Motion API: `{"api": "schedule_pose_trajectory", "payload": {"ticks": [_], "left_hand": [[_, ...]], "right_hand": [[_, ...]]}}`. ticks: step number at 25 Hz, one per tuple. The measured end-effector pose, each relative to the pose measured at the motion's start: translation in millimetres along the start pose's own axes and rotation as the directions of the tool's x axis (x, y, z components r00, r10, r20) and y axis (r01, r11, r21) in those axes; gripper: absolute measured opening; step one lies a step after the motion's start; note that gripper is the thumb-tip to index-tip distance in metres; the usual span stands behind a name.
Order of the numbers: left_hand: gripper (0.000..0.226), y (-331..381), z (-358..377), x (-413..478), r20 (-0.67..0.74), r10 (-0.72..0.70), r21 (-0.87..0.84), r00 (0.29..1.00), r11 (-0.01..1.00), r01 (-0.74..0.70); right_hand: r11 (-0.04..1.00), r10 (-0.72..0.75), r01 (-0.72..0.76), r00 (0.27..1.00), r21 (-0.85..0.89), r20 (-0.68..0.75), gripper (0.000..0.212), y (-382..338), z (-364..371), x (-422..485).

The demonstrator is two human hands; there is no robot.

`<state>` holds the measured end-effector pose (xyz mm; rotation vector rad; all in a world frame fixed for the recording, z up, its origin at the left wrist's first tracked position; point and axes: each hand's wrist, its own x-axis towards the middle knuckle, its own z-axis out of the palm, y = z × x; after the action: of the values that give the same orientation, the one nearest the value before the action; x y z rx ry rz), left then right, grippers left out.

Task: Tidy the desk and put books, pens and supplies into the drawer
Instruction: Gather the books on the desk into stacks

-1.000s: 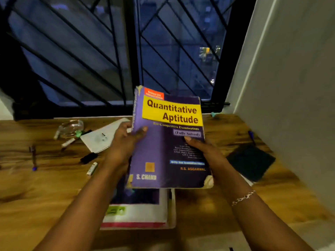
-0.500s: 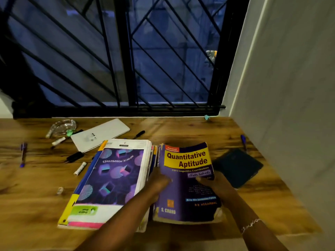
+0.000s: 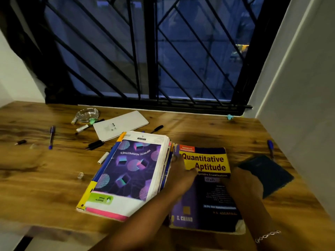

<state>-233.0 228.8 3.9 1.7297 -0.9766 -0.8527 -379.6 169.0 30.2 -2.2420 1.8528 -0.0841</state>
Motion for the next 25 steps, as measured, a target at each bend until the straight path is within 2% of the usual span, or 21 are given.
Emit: {"api": "schedule_pose_trajectory", "payload": {"ticks": [1,3,5,7,9,10,12,14,16,17,19,20,25], "left_hand": [[0.045,7,-9,3,-0.013,0.038,-0.027,0.999,0.999,-0.039],[0.037,14,-32,13,-0.057,0.025,-0.044,0.998,0.999,-0.027],[0.028,11,-63,31,-0.173,-0.053,-0.037,0.983,0.998,0.048],[0.024,5,-99,53,-0.289,-0.125,-0.169,0.949,0.983,0.078],[0.023,-8,-143,81,-0.362,-0.211,-0.297,0.908,0.949,0.102],[0.025,-18,-167,98,-0.411,-0.231,-0.286,0.882,0.951,0.116],[0.029,-41,-213,128,-0.497,-0.194,-0.064,0.846,0.980,0.187],[0.034,-57,-245,148,-0.477,-0.083,0.266,0.875,0.935,0.234],[0.039,-66,-262,159,-0.286,-0.030,0.580,0.958,0.790,0.198],[0.042,-69,-264,164,-0.182,-0.059,0.687,0.981,0.707,0.170],[0.042,-76,-264,173,-0.058,-0.121,0.803,0.991,0.584,0.118],[0.040,-80,-263,177,-0.038,-0.128,0.828,0.991,0.551,0.103],[0.036,-86,-270,184,-0.035,-0.042,0.841,0.998,0.539,0.052]], "right_hand": [[0.999,-0.020,0.019,1.000,-0.031,-0.020,0.032,-7,-4,2],[0.993,-0.117,0.115,0.989,-0.025,-0.094,0.027,-28,-6,15],[0.971,-0.219,0.227,0.970,0.078,-0.100,0.020,-58,-4,35],[0.928,-0.298,0.308,0.951,0.211,-0.079,0.022,-91,2,63],[0.866,-0.372,0.369,0.926,0.337,-0.059,0.011,-125,6,90],[0.836,-0.407,0.386,0.913,0.390,-0.031,0.007,-144,10,103],[0.786,-0.468,0.420,0.884,0.453,-0.009,0.008,-181,26,128],[0.756,-0.510,0.452,0.860,0.475,-0.007,0.010,-219,43,150],[0.728,-0.538,0.458,0.843,0.511,0.012,0.017,-251,60,167],[0.730,-0.525,0.431,0.850,0.531,0.031,0.020,-264,65,173],[0.748,-0.478,0.357,0.874,0.559,0.081,0.028,-287,74,186],[0.758,-0.458,0.324,0.882,0.566,0.108,0.031,-296,79,192],[0.790,-0.345,0.170,0.918,0.589,0.197,0.029,-327,94,214]]}}
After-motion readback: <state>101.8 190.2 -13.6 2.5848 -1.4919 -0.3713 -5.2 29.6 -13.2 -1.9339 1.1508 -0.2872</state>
